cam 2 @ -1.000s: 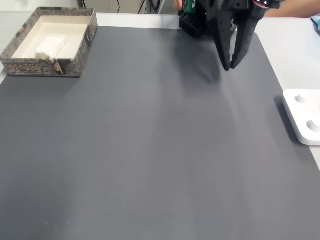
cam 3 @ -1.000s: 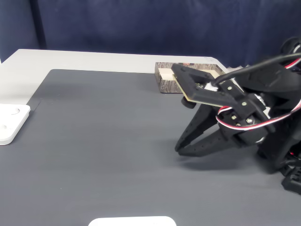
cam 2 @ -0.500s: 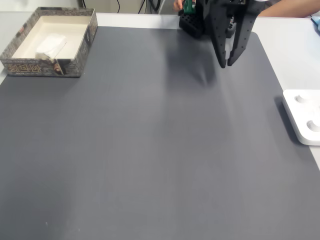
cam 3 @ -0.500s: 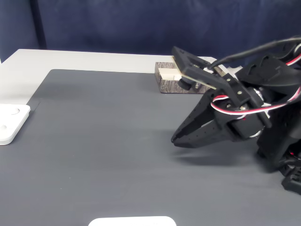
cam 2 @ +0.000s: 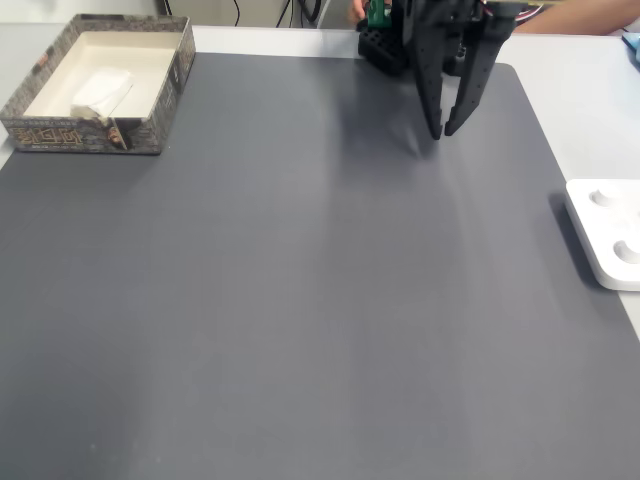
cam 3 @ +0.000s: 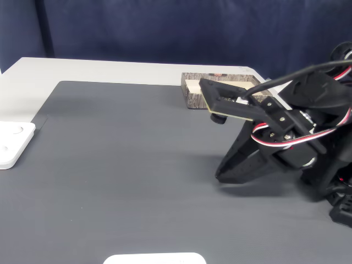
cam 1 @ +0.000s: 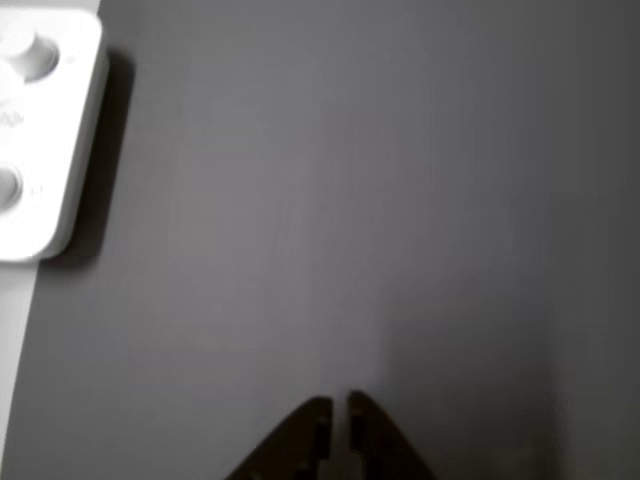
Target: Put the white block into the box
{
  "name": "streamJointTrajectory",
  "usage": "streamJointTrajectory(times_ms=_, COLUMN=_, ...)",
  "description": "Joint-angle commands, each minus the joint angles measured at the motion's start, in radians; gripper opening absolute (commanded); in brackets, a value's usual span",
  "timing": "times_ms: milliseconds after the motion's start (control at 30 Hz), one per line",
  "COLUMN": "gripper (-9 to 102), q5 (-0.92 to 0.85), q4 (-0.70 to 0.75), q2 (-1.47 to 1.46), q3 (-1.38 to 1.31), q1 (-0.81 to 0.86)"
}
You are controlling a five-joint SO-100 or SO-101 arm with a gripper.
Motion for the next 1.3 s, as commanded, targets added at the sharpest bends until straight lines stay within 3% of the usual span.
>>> streamJointTrajectory(times_ms=0, gripper=-1, q5=0.011, q4=0.003, q2=0.032, q3=0.020, q1=0.018)
streamJointTrajectory(times_ms=1267, gripper=-1, q5=-0.006, q4=0.005, q2=0.032, q3=0.020, q1=0.017)
